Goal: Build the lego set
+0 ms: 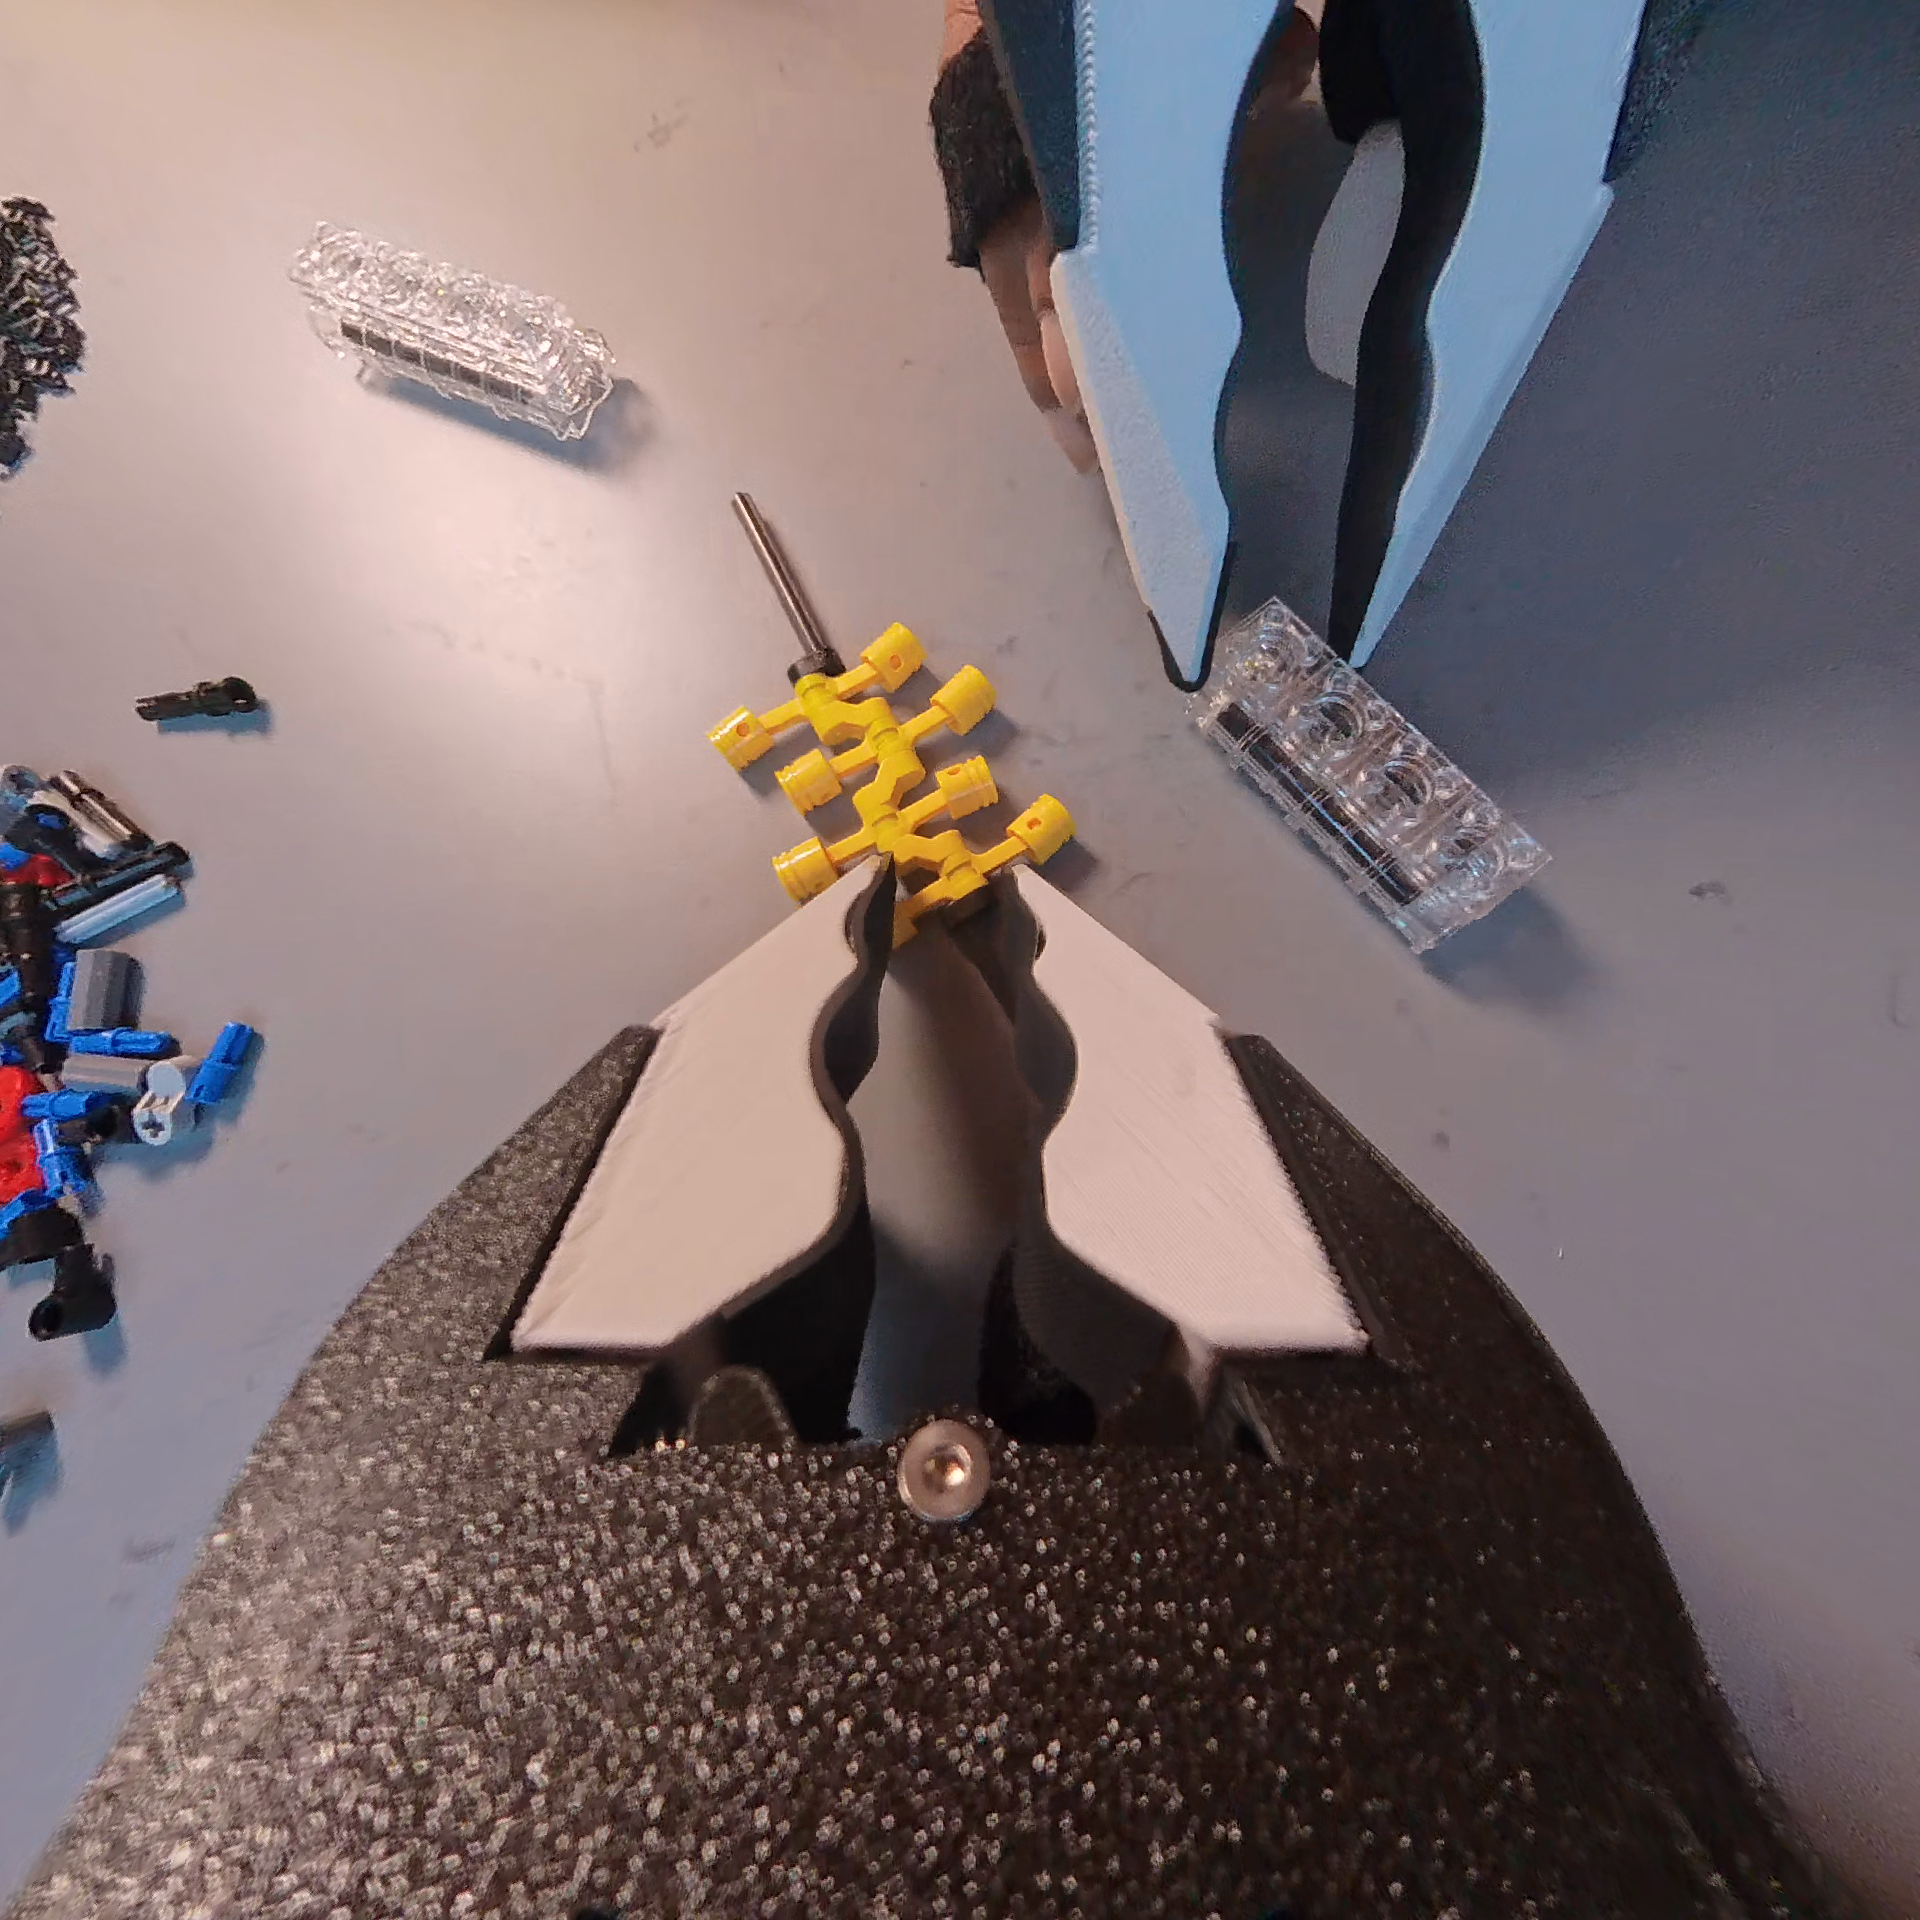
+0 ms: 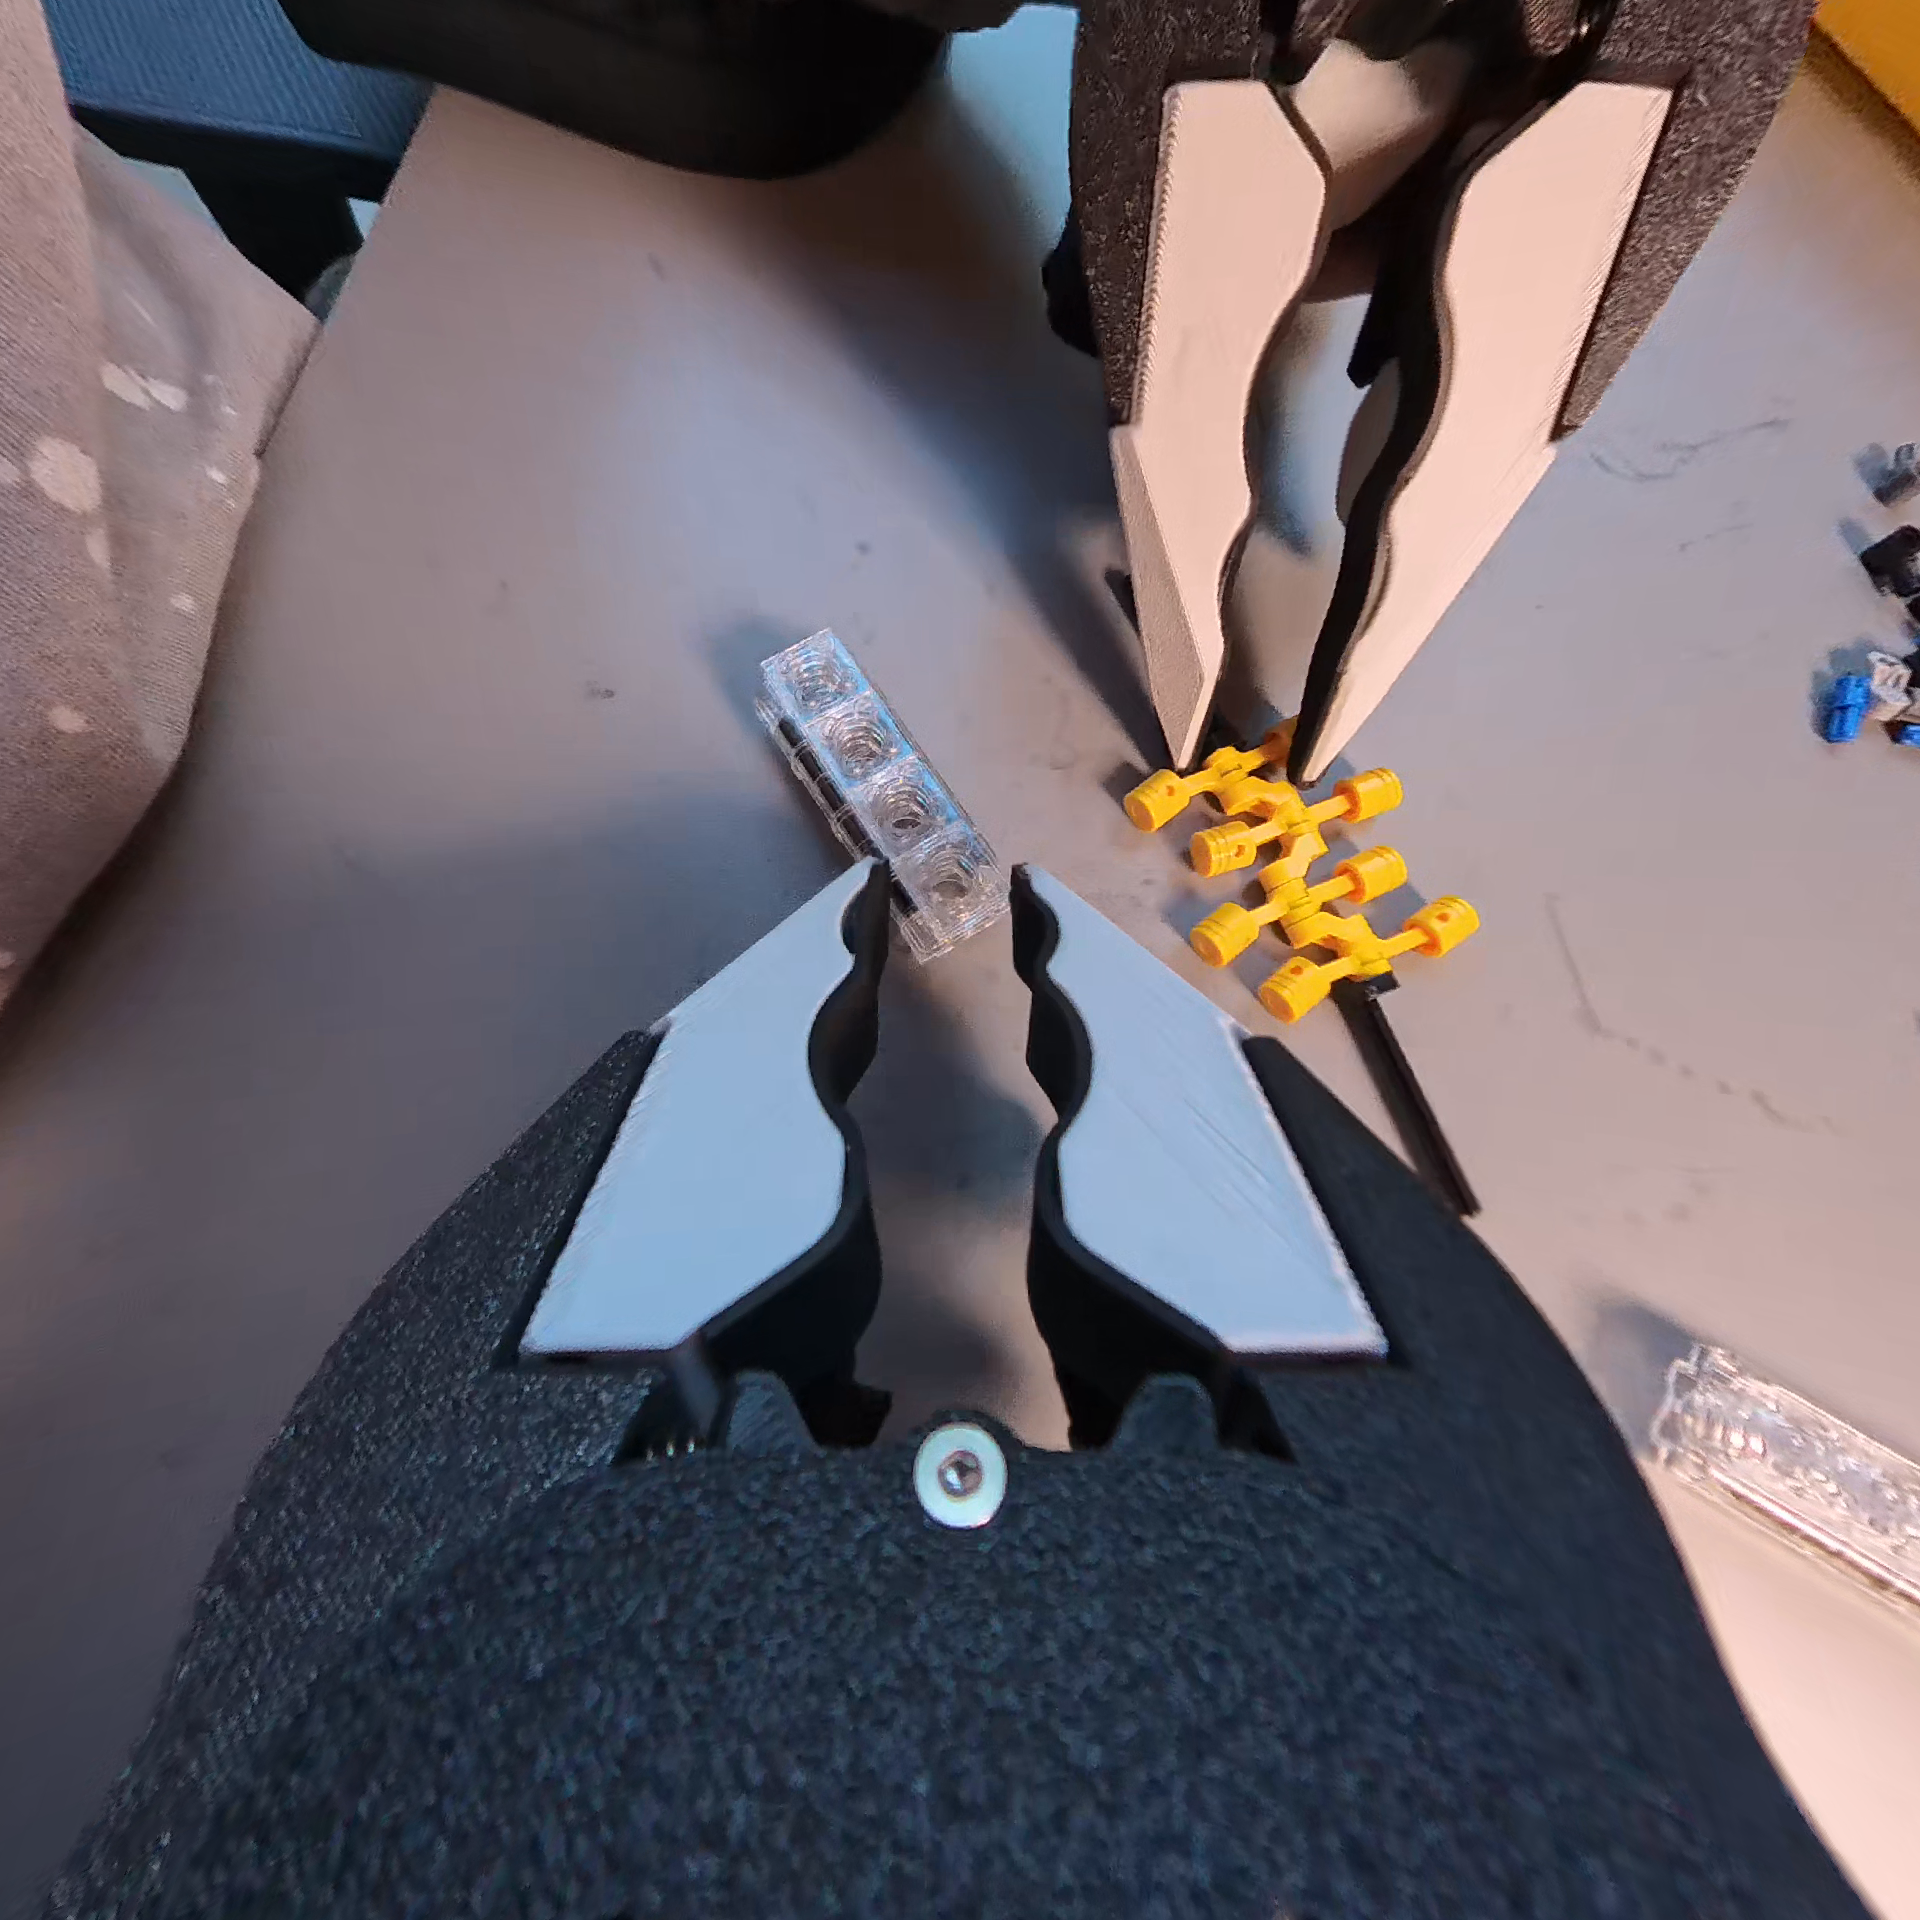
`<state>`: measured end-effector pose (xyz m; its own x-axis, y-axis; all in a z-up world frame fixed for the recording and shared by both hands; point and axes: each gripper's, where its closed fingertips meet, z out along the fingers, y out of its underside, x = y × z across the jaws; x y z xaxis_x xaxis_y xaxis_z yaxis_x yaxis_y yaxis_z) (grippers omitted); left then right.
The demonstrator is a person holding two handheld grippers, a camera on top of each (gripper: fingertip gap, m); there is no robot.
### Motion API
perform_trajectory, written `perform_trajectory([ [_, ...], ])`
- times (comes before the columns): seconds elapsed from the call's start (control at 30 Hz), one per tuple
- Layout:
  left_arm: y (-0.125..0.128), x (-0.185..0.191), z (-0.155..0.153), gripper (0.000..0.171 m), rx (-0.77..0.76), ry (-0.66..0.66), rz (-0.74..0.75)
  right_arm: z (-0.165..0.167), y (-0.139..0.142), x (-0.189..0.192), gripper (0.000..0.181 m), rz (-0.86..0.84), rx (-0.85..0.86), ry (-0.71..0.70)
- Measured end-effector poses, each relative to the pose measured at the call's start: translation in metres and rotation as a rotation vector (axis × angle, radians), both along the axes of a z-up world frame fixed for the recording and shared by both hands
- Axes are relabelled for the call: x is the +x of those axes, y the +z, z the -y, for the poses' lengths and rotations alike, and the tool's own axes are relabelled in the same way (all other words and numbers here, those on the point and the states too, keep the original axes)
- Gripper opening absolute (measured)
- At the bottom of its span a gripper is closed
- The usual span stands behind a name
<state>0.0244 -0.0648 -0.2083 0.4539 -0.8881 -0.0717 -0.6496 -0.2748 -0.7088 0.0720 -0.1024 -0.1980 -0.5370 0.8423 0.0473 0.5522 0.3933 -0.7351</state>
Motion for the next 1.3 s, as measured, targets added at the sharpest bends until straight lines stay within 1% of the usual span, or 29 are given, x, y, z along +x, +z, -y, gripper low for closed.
perform_trajectory([
  [0.13, 0.001, 0.008, 0.007, 0.017, -0.016, -0.053, 0.039, -0.01, 0.0, 0.008, 0.021, 0.027, 0.019, -0.037],
  [0.17, 0.002, 0.01, 0.008, 0.01, -0.019, -0.064, 0.046, -0.015, 0.0, 0.011, 0.021, 0.032, 0.026, -0.062],
  [0.2, 0.002, 0.011, 0.009, 0.007, -0.02, -0.075, 0.05, -0.019, 0.0, 0.015, 0.021, 0.036, 0.033, -0.088],
  [0.3, 0.002, 0.014, 0.01, 0.007, -0.03, -0.088, 0.062, -0.033, 0.0, 0.027, 0.021, 0.048, 0.056, -0.175],
  [0.4, 0.002, 0.017, 0.011, 0.007, -0.038, -0.103, 0.061, -0.039, 0.001, 0.033, 0.023, 0.049, 0.078, -0.242],
  [0.47, 0.003, 0.019, 0.012, 0.006, -0.041, -0.114, 0.063, -0.038, 0.008, 0.033, 0.03, 0.025, 0.067, -0.253],
  [0.5, 0.003, 0.02, 0.012, 0.006, -0.045, -0.118, 0.066, -0.037, 0.015, 0.031, 0.03, -0.003, 0.052, -0.253],
  [0.53, 0.004, 0.022, 0.013, 0.0, -0.049, -0.121, 0.074, -0.036, 0.021, 0.028, 0.03, -0.028, 0.037, -0.247],
  [0.6, 0.004, 0.022, 0.012, 0.0, -0.062, -0.118, 0.084, -0.038, 0.026, 0.021, 0.03, -0.055, 0.053, -0.244],
  [0.77, 0.004, 0.023, 0.008, 0.0, -0.125, -0.079, 0.129, -0.022, 0.016, 0.003, 0.03, -0.048, 0.137, -0.164],
  [0.8, 0.004, 0.023, 0.007, 0.0, -0.131, -0.071, 0.133, -0.023, 0.014, 0.0, 0.03, -0.051, 0.161, -0.163],
  [0.87, 0.005, 0.021, 0.004, 0.0, -0.124, -0.05, 0.136, -0.034, 0.014, 0.0, 0.025, -0.045, 0.18, -0.199],
  [0.97, 0.017, 0.018, 0.001, 0.001, -0.091, -0.025, 0.191, -0.065, 0.012, 0.009, 0.021, -0.025, 0.173, -0.273],
  [1.03, 0.02, 0.009, 0.0, 0.017, -0.081, -0.006, 0.167, -0.083, 0.0, 0.022, 0.021, 0.04, 0.165, -0.294],
  [1.13, 0.012, -0.009, 0.005, 0.023, -0.099, 0.041, 0.056, -0.088, -0.009, 0.032, 0.02, 0.083, 0.131, -0.267],
  [1.2, -0.002, -0.02, 0.008, 0.023, -0.117, 0.069, -0.034, -0.085, -0.012, 0.032, 0.011, 0.1, 0.099, -0.235],
  [1.23, -0.003, -0.02, 0.01, 0.014, -0.12, 0.073, -0.033, -0.083, -0.012, 0.031, 0.007, 0.102, 0.092, -0.218],
  [1.3, -0.004, -0.018, 0.011, 0.004, -0.141, 0.071, -0.029, -0.083, -0.012, 0.028, 0.004, 0.109, 0.087, -0.197],
])
